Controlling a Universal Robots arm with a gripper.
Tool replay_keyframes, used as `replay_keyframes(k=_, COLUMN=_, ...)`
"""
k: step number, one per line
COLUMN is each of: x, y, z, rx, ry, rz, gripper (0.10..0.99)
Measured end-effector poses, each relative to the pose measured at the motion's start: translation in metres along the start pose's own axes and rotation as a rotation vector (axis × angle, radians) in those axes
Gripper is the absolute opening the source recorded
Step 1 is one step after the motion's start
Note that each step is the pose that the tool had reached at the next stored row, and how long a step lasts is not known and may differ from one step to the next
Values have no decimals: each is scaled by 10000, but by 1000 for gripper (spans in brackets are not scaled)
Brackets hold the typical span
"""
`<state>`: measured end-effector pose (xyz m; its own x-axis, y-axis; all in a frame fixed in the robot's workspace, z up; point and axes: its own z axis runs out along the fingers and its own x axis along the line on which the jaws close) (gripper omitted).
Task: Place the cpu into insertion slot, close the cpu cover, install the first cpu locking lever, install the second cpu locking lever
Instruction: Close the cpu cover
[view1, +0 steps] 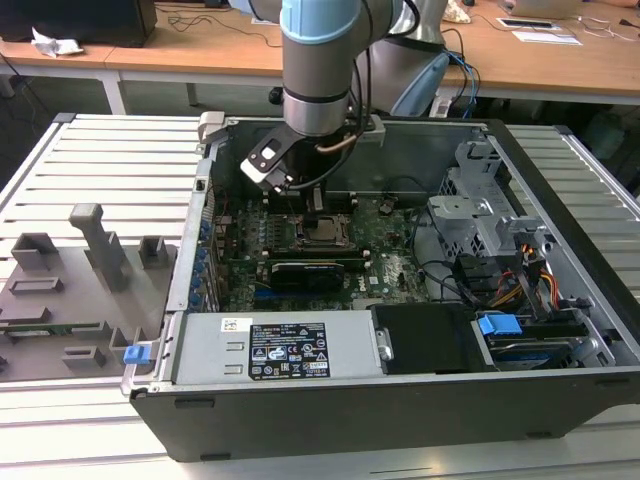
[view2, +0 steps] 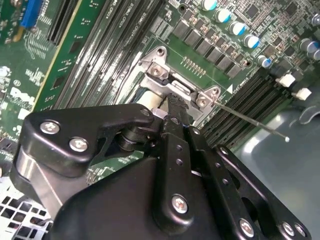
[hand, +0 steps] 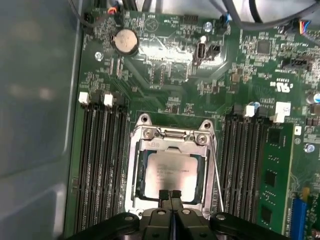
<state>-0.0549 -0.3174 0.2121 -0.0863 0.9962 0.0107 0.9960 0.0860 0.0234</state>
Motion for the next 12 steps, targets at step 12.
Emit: replay_keyframes(k=12, x=7, y=-4, z=-34, rx=0, ry=0, rz=0, gripper=106)
